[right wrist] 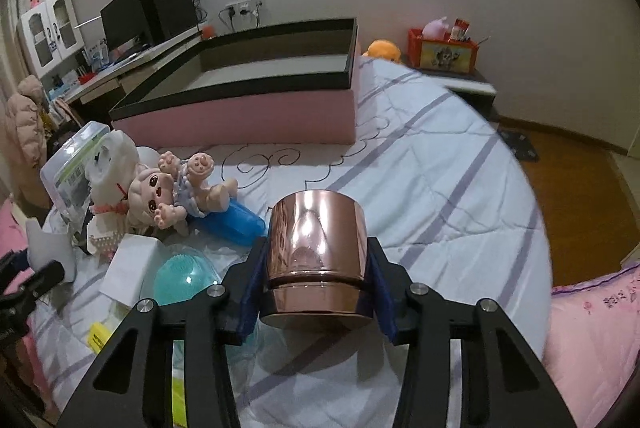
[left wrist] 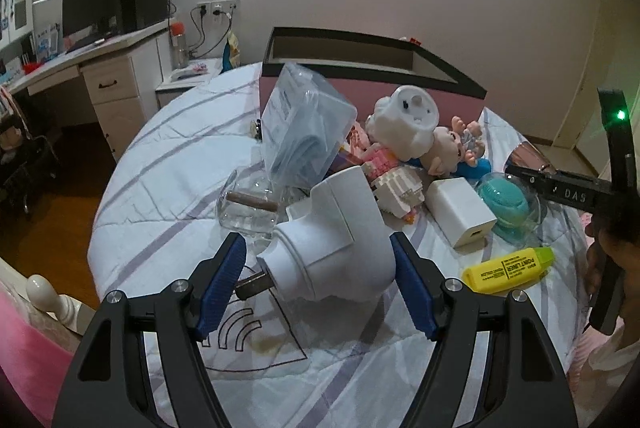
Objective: Organize rigid objects
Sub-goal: 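Grasp the copper cup with the right tool while the left tool grasps the white dryer nozzle, then lift the copper cup with the right tool while the left tool lifts the white nozzle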
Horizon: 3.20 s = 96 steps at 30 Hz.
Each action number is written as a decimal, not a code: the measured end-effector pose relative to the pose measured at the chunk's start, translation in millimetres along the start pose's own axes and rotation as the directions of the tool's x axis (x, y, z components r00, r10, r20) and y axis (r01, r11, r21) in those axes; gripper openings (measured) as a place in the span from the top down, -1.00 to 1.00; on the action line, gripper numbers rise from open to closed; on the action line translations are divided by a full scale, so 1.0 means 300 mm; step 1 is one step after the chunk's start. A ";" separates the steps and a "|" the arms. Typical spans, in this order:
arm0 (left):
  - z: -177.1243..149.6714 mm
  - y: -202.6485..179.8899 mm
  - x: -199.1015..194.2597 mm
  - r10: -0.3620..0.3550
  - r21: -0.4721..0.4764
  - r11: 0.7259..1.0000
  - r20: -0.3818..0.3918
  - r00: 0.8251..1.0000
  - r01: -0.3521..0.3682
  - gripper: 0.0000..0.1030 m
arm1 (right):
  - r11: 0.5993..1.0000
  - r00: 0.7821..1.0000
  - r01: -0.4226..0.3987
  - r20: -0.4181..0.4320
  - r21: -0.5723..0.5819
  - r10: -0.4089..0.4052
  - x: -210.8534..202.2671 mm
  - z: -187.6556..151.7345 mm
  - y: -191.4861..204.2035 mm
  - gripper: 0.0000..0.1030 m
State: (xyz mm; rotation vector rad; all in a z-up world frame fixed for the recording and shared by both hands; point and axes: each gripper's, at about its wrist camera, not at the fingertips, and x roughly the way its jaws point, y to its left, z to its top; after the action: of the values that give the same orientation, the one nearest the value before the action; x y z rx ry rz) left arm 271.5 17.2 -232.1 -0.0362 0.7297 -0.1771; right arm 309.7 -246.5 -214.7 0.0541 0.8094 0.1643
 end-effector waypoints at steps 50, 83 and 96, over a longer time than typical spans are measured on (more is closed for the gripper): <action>-0.029 -0.058 0.023 0.048 -0.025 0.999 0.023 0.999 -0.048 -0.66 | 0.994 0.984 -0.106 0.148 0.016 0.102 -0.076 -0.025 0.275 0.08; -0.126 -0.361 -0.033 -0.076 0.136 0.987 -0.076 0.994 0.086 -0.26 | 0.994 0.987 -0.101 0.129 0.029 0.096 -0.237 -0.169 0.081 0.07; 0.067 -0.239 -0.131 -0.061 0.092 0.994 0.056 0.997 0.056 -0.26 | 0.992 0.981 -0.112 0.152 -0.051 0.119 -0.242 -0.062 0.174 0.07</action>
State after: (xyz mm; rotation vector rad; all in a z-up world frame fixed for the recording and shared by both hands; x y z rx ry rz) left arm 245.6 -47.0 -184.3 0.0237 0.6620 -0.2639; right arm 240.7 -207.5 -169.8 0.0736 0.6472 0.2837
